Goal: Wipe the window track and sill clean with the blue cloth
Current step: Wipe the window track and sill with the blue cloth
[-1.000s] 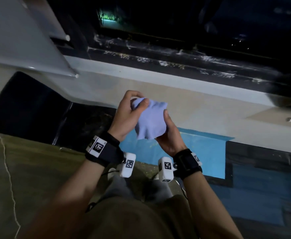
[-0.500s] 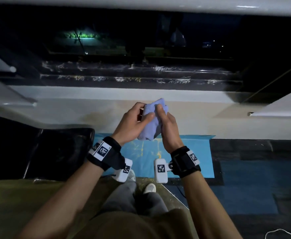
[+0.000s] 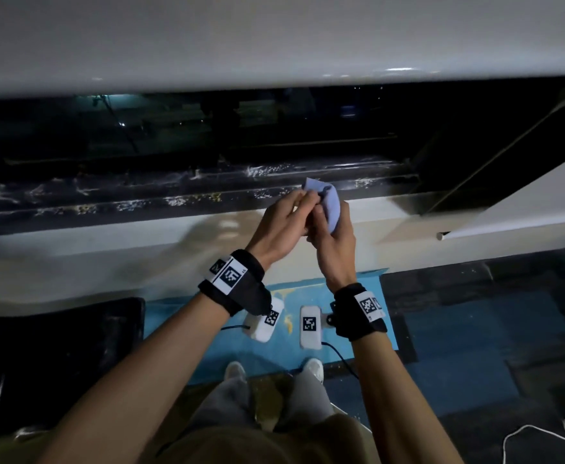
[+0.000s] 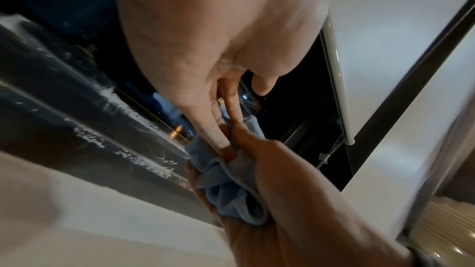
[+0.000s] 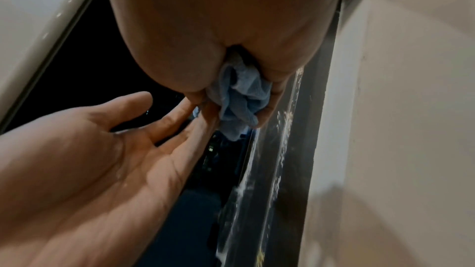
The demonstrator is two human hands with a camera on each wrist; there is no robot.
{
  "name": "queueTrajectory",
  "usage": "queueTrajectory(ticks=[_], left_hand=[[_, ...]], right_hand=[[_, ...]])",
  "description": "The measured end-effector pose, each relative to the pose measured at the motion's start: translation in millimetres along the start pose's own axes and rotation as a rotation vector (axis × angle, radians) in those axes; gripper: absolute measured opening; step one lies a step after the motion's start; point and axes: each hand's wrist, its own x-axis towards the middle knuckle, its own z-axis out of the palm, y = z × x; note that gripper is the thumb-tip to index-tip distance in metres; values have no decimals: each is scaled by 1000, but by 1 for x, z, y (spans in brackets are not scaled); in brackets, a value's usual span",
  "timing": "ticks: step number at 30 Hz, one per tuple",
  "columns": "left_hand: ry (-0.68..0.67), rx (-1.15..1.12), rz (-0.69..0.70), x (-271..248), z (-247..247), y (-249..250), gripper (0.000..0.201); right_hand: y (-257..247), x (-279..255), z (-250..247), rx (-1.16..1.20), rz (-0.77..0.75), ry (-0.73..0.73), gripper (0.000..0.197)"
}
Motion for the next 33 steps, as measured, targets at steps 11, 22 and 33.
queueTrajectory(ticks=[11, 22, 33], left_hand=[[259, 729, 286, 114, 28, 1, 20], [411, 1159, 73, 153, 10, -57, 55], [374, 1333, 148, 172, -15, -84, 62]], right_hand=[[11, 174, -120, -799, -455, 225, 27], [65, 229, -110, -1224, -343, 108, 53], [72, 238, -125, -1155, -471, -5, 56]])
